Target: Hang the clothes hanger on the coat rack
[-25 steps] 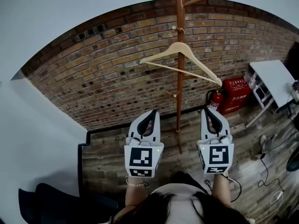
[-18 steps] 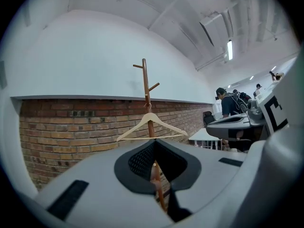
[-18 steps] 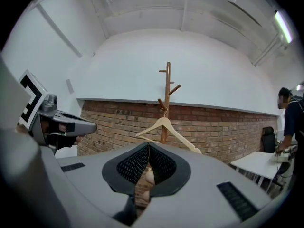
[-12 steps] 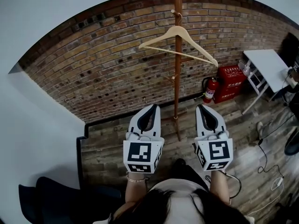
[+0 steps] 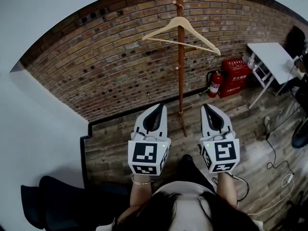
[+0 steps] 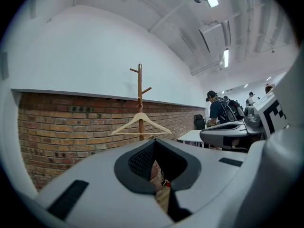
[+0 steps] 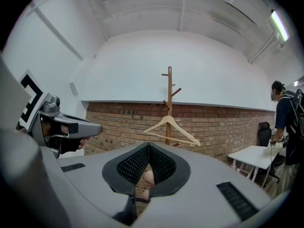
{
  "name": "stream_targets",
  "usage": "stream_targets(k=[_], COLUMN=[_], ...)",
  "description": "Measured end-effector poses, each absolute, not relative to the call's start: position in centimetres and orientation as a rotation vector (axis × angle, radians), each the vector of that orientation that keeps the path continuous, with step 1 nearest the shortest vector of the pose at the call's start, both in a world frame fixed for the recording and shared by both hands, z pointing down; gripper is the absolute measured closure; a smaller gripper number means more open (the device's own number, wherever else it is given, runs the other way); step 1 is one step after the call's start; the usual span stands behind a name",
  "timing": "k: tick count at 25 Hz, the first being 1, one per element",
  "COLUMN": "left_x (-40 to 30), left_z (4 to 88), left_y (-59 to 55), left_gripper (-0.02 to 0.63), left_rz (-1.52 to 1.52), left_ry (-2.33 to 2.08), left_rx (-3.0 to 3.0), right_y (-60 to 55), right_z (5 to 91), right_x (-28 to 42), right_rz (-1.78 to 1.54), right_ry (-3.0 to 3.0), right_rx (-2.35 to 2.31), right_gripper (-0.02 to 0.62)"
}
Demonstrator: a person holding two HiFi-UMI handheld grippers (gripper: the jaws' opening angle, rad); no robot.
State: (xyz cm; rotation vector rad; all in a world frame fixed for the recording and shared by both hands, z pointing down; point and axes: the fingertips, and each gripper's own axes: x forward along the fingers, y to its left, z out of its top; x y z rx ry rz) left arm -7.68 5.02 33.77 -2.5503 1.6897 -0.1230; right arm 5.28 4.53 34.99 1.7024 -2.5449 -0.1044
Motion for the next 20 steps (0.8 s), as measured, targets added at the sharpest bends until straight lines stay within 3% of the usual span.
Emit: stream_targets(k=[20], left_x=[-5.5], left_z=[34.1], left_y=[7.1], left_gripper=[0.595], left_rz=[-0.153], left_ry=[1.657], left_rx=[-2.547], right_y=[7.5], right_z=[35.0], right_x=[7.7], right_rz=[-0.121], right_ry=[-2.548], right_rx=[1.717], right_gripper=[0.558])
